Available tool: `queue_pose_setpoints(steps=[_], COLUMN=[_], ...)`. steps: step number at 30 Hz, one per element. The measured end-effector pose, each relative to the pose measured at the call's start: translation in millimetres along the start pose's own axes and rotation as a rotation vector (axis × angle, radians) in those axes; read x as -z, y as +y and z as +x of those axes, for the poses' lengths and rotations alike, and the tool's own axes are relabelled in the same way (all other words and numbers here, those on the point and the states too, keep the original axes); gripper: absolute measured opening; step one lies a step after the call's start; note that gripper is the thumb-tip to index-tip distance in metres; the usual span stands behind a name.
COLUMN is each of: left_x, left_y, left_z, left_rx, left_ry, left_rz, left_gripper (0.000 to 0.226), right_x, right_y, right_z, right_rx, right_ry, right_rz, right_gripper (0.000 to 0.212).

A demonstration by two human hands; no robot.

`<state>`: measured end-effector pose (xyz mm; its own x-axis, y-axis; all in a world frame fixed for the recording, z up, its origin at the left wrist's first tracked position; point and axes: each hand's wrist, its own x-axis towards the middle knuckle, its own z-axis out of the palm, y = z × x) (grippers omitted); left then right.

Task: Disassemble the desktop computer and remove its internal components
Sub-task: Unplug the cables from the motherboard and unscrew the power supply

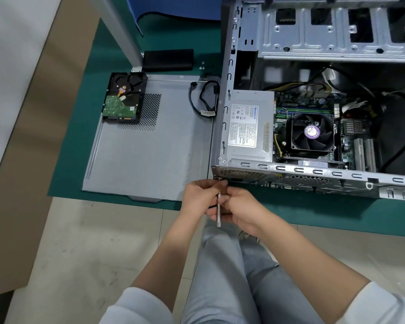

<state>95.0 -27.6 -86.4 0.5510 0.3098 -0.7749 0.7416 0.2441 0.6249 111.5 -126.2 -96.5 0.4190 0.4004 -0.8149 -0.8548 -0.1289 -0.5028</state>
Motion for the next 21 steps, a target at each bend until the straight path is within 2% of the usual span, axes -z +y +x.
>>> queue_pose_setpoints(steps=[7,21], left_x=[1.3,0.2], left_y=[-0.9,-4.2], left_z=[1.1,6.2], left_rx=[-0.025,-0.013], left_ry=[0.034,0.029], left_rz=[0.044,0.066], left_gripper=[0.01,0.014], right_x=[2.9,4.2], right_y=[-4.7,-4.8], right_z=[-1.6,-1.9], right_rx=[-0.127,-0.114], right_ry=[-0.097,-0.064], right_rz=[0.221,0.115], right_gripper=[0.038,0.034])
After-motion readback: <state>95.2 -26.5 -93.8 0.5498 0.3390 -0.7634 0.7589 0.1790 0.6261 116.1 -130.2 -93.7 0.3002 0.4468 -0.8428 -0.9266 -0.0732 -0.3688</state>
